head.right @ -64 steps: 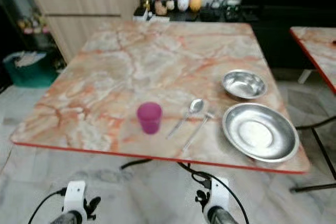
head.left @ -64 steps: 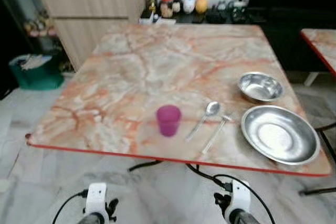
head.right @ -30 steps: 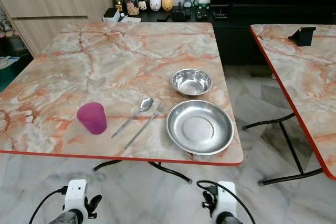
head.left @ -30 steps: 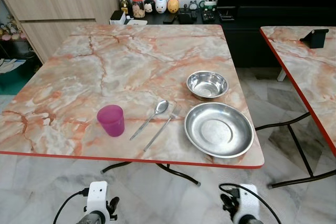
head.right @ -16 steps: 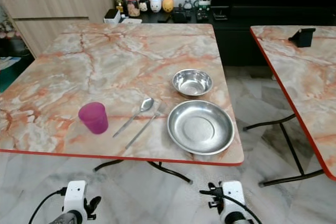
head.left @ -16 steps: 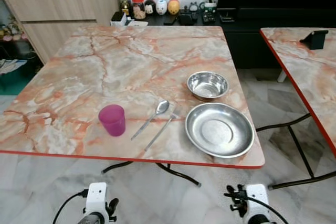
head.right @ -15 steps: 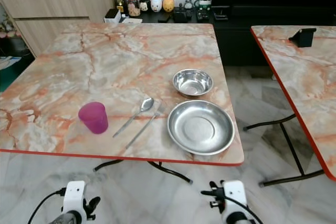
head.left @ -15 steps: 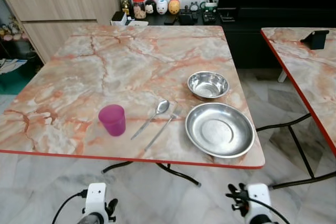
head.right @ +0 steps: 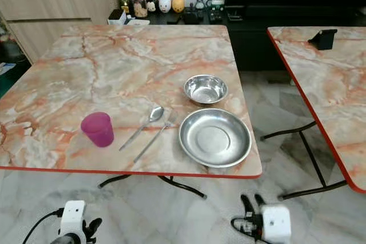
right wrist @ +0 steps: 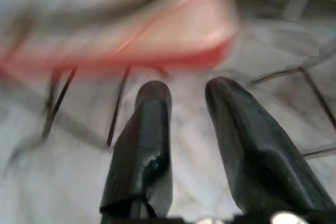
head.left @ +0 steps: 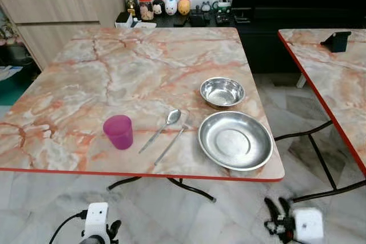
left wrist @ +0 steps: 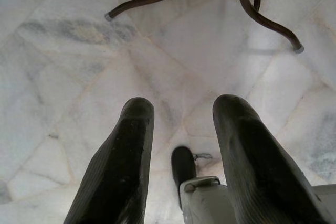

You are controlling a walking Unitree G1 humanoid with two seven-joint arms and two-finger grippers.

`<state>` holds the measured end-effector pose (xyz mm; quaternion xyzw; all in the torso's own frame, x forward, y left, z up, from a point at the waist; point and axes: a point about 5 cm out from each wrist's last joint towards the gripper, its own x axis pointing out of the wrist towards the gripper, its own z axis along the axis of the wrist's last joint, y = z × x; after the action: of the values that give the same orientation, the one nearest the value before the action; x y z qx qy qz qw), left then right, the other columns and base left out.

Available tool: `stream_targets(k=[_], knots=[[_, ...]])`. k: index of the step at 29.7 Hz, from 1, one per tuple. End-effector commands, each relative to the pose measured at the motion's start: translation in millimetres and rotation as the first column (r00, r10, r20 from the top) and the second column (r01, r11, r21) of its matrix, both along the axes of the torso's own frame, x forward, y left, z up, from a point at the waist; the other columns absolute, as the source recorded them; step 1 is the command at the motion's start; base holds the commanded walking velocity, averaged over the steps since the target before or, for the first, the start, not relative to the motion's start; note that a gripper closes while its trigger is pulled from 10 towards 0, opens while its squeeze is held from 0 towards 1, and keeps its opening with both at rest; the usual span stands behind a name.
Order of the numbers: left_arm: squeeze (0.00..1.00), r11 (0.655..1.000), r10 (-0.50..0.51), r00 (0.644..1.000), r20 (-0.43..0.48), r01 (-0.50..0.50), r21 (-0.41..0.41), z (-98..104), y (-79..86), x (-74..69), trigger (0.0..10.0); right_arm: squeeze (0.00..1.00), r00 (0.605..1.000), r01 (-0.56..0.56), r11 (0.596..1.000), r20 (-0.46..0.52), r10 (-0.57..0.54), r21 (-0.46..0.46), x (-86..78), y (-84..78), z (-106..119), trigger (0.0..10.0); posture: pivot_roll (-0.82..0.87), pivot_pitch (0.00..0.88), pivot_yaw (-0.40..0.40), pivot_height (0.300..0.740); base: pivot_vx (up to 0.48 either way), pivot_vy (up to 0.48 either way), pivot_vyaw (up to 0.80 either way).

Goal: Setting the table

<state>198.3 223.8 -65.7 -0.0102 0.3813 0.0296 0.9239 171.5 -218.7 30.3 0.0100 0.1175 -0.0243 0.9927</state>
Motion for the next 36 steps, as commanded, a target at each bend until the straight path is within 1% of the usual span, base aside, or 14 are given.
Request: stream_targets(k=[1,3,6,7,8,9,11,12,13,16,20,25,30,36], knots=[[0.0,1.0,0.012,0.999,-0.042,-0.013,-0.004,-4.0,5.4,-8.6,10.0,0.0,0.993,0.097,0.993,0.057,-0.1,0.061,19.4,-11.0,18.7,10.0,-0.14,0.0,0.028,0.74,0.0,0.0,0.0],[0.0,1.0,0.012,0.999,-0.042,-0.012,-0.004,-4.0,5.7,-8.6,10.0,0.0,0.992,0.102,0.993,0.066,-0.107,0.065,23.1,-11.6,22.3,10.0,-0.13,0.0,0.025,0.74,0.0,0.0,0.0],[0.0,1.0,0.017,0.999,-0.037,-0.017,-0.001,-2.5,7.4,-6.3,10.0,0.0,0.986,0.071,0.993,0.146,-0.084,0.092,55.0,-6.5,42.6,10.0,-0.13,0.0,0.025,0.74,0.0,0.0,0.0],[0.0,1.0,0.017,0.999,-0.033,-0.017,-0.001,-2.0,4.6,-3.8,10.0,0.3,0.984,0.06,0.994,0.159,-0.075,0.095,67.1,-3.5,47.6,10.0,-0.13,0.0,0.027,0.74,0.0,0.0,0.0],[0.0,1.0,0.014,0.999,-0.03,-0.014,-0.002,-1.9,1.6,-2.1,10.0,1.0,0.983,0.067,0.99,0.161,-0.087,0.126,78.1,-2.1,49.1,10.0,-0.13,0.0,0.027,0.74,0.0,0.0,0.0],[0.0,1.0,0.014,0.999,-0.03,-0.014,-0.002,-1.9,1.6,-2.1,10.0,1.0,0.983,0.067,0.99,0.161,-0.087,0.126,78.1,-2.1,49.1,10.0,-0.13,0.0,0.027,0.74,0.0,0.0,0.0],[0.0,1.0,0.011,1.0,-0.024,-0.012,-0.004,-1.6,-3.5,0.6,10.0,1.0,0.983,0.065,0.981,0.16,-0.095,0.183,97.2,1.9,53.2,10.0,-0.12,0.0,0.03,0.74,0.0,0.0,0.0],[0.0,1.0,0.011,1.0,-0.024,-0.012,-0.004,-1.6,-3.5,0.6,10.0,1.0,0.983,0.065,0.981,0.16,-0.095,0.183,97.2,1.9,53.2,10.0,-0.12,0.0,0.03,0.74,0.0,0.0,0.0],[0.0,1.0,0.012,1.0,-0.022,-0.012,-0.005,-1.7,-5.0,1.1,10.0,1.0,0.981,0.057,0.98,0.173,-0.091,0.193,109.5,5.6,61.6,10.0,-0.12,0.0,0.031,0.74,0.0,0.0,0.0],[0.0,1.0,0.01,1.0,-0.02,-0.01,-0.006,-1.9,-6.7,1.4,10.0,1.0,0.979,0.036,0.978,0.187,-0.075,0.203,127.2,12.5,74.1,10.0,-0.12,0.0,0.036,0.74,0.0,0.0,0.0],[0.0,1.0,0.011,1.0,-0.018,-0.011,-0.003,-2.0,-7.1,1.2,10.0,1.0,0.98,0.034,0.976,0.184,-0.075,0.215,136.1,17.3,78.3,10.0,-0.11,0.0,0.031,0.74,0.0,0.0,0.0],[0.0,1.0,0.013,1.0,-0.011,-0.013,0.0,-1.5,-6.0,1.2,10.0,1.0,0.991,0.059,0.976,0.108,-0.083,0.21,125.2,16.1,60.7,10.0,-0.1,0.0,0.031,0.74,0.0,0.0,0.0],[0.0,1.0,0.005,1.0,-0.003,-0.005,0.006,-0.7,-4.1,1.0,10.0,1.0,0.988,0.128,0.975,0.057,-0.141,0.184,104.3,-5.1,49.9,10.0,-0.11,0.0,0.037,0.74,0.0,0.0,0.0],[0.0,1.0,-0.007,1.0,0.01,0.007,0.007,1.3,-7.1,5.8,10.0,1.0,0.985,0.156,0.974,0.043,-0.166,0.165,97.9,-19.8,49.6,10.0,-0.12,0.0,0.04,0.74,0.0,0.0,0.0]])
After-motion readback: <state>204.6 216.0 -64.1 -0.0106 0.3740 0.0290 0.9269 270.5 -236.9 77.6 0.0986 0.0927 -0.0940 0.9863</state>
